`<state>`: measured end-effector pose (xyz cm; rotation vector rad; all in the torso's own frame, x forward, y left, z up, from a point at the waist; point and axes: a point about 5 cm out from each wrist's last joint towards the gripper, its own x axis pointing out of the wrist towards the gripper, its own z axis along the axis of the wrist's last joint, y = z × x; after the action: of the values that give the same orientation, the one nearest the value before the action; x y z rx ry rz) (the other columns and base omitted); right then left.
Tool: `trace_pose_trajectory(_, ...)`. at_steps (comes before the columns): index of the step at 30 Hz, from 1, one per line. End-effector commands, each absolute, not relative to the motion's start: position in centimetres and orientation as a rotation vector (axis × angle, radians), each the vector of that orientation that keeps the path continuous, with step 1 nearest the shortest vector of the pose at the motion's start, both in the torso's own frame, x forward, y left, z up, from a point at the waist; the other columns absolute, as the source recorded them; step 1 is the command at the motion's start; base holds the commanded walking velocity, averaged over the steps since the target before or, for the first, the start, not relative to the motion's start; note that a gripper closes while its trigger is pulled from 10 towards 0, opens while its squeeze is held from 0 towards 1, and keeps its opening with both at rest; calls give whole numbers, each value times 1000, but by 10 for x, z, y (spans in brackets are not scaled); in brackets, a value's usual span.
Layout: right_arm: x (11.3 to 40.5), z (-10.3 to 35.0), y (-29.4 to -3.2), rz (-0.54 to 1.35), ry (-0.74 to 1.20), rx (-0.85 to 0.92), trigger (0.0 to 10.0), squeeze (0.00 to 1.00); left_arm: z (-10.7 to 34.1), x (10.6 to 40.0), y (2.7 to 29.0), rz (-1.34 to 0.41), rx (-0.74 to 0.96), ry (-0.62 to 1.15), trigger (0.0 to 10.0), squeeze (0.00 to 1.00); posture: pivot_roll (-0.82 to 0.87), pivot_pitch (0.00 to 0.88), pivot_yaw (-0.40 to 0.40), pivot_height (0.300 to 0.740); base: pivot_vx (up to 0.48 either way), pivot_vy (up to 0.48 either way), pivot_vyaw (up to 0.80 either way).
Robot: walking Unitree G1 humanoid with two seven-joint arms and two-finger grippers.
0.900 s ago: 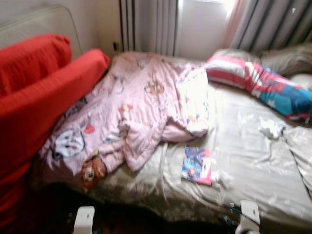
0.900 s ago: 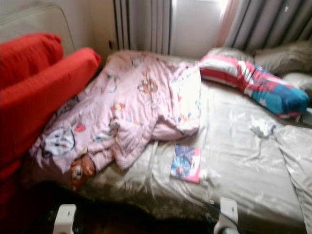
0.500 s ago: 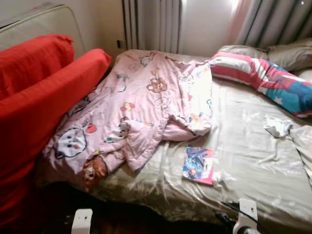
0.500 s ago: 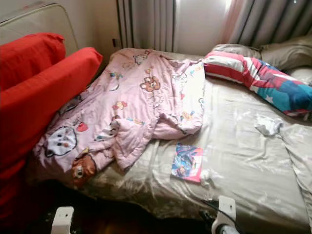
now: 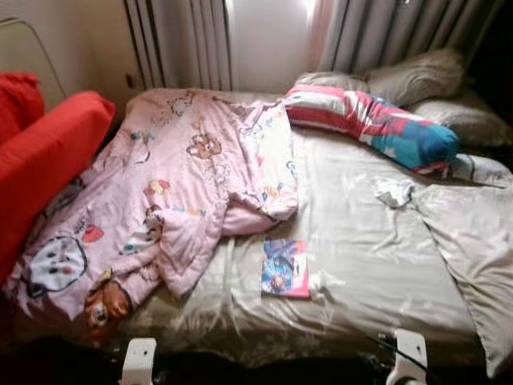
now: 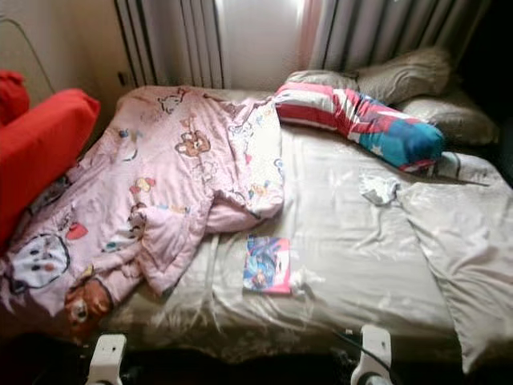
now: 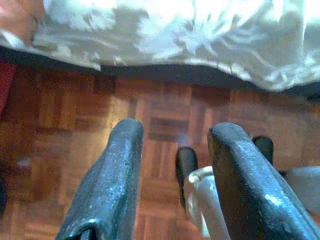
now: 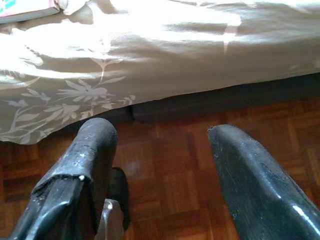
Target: Clean up the room
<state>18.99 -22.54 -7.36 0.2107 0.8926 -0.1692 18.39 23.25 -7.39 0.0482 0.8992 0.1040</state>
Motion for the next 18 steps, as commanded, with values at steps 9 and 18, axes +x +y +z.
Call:
trace_pose_trajectory(9, 200, -65, -228, -181, 761, 220, 10000, 0, -70, 185, 233, 139, -37, 801, 10000, 0, -17, 20, -26, 740, 0, 0, 0)
trace_pose_trajectory(18, 209, -54, -229, -151, 608, 192, 10000, 0, -15, 271, 200, 42, -5, 453, 10000, 0, -31, 2, -28, 740, 0, 0, 0)
